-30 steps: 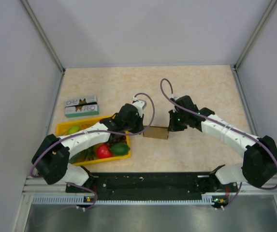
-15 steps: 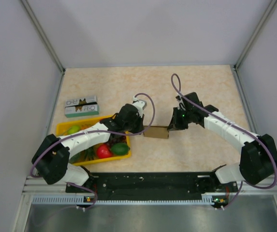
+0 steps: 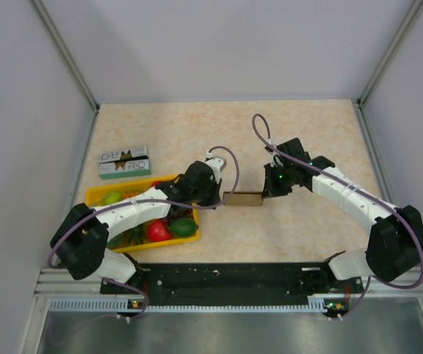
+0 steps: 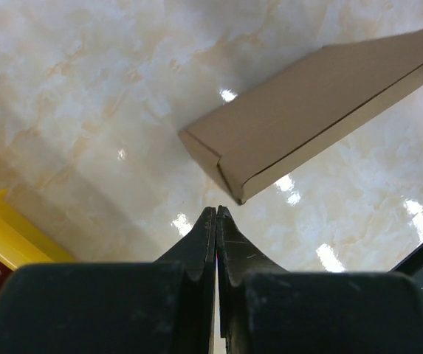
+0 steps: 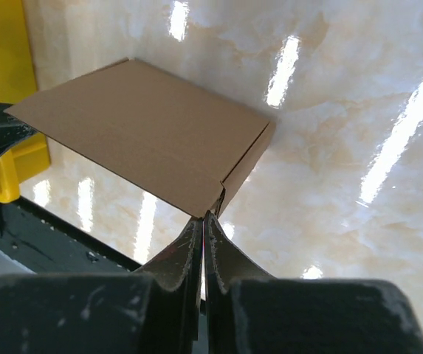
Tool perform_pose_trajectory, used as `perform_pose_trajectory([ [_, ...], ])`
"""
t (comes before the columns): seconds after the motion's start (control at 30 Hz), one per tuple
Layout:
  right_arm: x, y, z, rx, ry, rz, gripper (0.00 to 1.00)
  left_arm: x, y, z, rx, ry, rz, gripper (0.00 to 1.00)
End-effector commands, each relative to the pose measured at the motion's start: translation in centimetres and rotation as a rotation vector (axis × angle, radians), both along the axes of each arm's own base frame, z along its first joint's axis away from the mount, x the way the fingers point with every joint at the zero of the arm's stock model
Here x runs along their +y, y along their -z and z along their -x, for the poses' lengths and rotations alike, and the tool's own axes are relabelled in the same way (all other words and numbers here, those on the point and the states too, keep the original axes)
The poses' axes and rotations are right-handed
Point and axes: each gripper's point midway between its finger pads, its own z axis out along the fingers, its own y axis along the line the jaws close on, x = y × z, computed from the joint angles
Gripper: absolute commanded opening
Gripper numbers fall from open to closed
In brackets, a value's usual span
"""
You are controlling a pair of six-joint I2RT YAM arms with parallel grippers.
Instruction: Fold the paper box
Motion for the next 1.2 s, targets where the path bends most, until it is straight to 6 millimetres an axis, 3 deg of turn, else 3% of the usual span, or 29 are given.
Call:
perform_pose_trajectory([
  [0.0,-0.5,-1.4,-0.7,-0.069,-0.053,0.04,0.0,1.0,1.9,0.6,0.047,0.003,-0.071,0.0],
  [0.3,-1.4,0.8,-0.3,-0.05,-0.058,0.095,0.0,0.7,1.4,0.6,0.042,0.005,-0.05,0.0],
  [0.53,-0.8,1.9,-0.6,-0.057,-0.046,0.065,0.0,-1.0,-2.2,1.2,0.02,0.05,0.085,0.02],
  [0.6,-0.9,2.2,-0.5,-0.054,-0.04,0.072,0.0,-1.2,-2.7,1.5,0.027,0.061,0.106,0.08],
  [0.7,-1.0,2.0,-0.8,-0.063,-0.037,0.076,0.0,-1.0,-3.4,2.2,0.034,0.076,0.125,0.24],
  [0.73,-1.0,1.8,-0.8,-0.063,-0.037,0.076,0.0,-1.0,-3.5,2.5,0.029,0.087,0.131,0.35],
  [0.83,-1.0,1.4,-1.0,-0.068,-0.037,0.081,0.0,-1.0,-3.5,2.8,0.026,0.102,0.144,0.43],
  [0.9,-0.9,1.1,-1.1,-0.066,-0.038,0.079,0.0,-1.1,-3.4,2.5,0.014,0.084,0.158,0.56],
  [0.97,-0.7,0.8,-1.2,-0.064,-0.042,0.076,0.0,-1.1,-3.2,2.1,0.009,0.065,0.161,0.62],
  [1.03,-0.6,0.5,-1.3,-0.065,-0.04,0.072,0.0,-1.6,-3.0,1.7,0.006,0.047,0.159,0.61],
  [1.07,-0.6,0.4,-1.3,-0.063,-0.037,0.07,0.0,-1.6,-2.7,1.4,0.004,0.03,0.141,0.52],
  [1.17,-0.5,0.1,-1.4,-0.068,-0.035,0.067,0.0,-1.5,-2.0,0.3,-0.014,-0.025,0.069,0.44],
])
